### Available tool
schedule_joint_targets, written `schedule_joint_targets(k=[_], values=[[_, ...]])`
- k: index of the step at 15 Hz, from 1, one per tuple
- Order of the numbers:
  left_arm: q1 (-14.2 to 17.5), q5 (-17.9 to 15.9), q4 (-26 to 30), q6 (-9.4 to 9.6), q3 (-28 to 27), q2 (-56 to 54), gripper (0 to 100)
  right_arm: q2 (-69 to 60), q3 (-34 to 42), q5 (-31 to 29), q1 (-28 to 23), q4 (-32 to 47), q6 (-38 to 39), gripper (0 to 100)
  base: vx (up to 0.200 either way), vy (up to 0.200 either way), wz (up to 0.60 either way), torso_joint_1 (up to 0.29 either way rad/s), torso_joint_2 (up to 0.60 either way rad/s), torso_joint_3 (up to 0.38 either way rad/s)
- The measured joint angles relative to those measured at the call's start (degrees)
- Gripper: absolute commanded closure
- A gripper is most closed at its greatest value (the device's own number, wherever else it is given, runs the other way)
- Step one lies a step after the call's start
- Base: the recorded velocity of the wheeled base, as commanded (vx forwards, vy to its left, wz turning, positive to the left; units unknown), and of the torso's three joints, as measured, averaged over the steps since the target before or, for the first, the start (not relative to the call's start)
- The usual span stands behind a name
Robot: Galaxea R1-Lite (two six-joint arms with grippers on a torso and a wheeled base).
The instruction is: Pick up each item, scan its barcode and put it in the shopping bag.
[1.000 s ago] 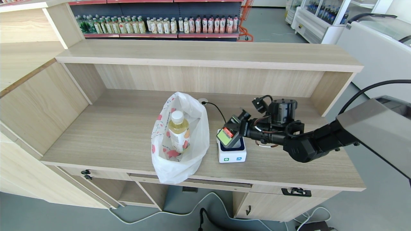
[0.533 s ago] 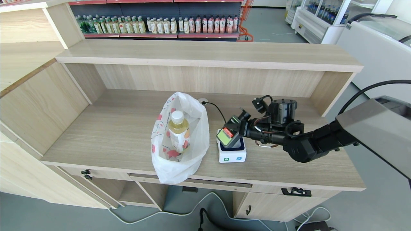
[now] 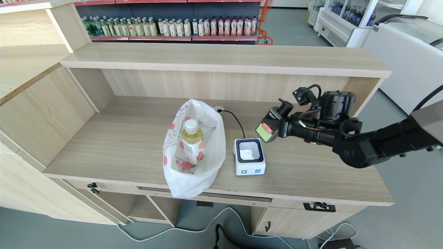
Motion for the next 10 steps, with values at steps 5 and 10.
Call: schedule_joint_targets(k=[5,10], values=[[0.0,0.0,0.0,-0.07,0.0,0.0,0,-7.46,16.79,-3.99,-3.46,-21.21,-7.83,100,0.0,0.0,0.0,0.0,0.0,0.0],[0.0,0.01,0.0,-0.05,0.0,0.0,0,-15.92,21.46,-4.23,2.6,-15.71,-5.44,100,0.0,0.0,0.0,0.0,0.0,0.0]])
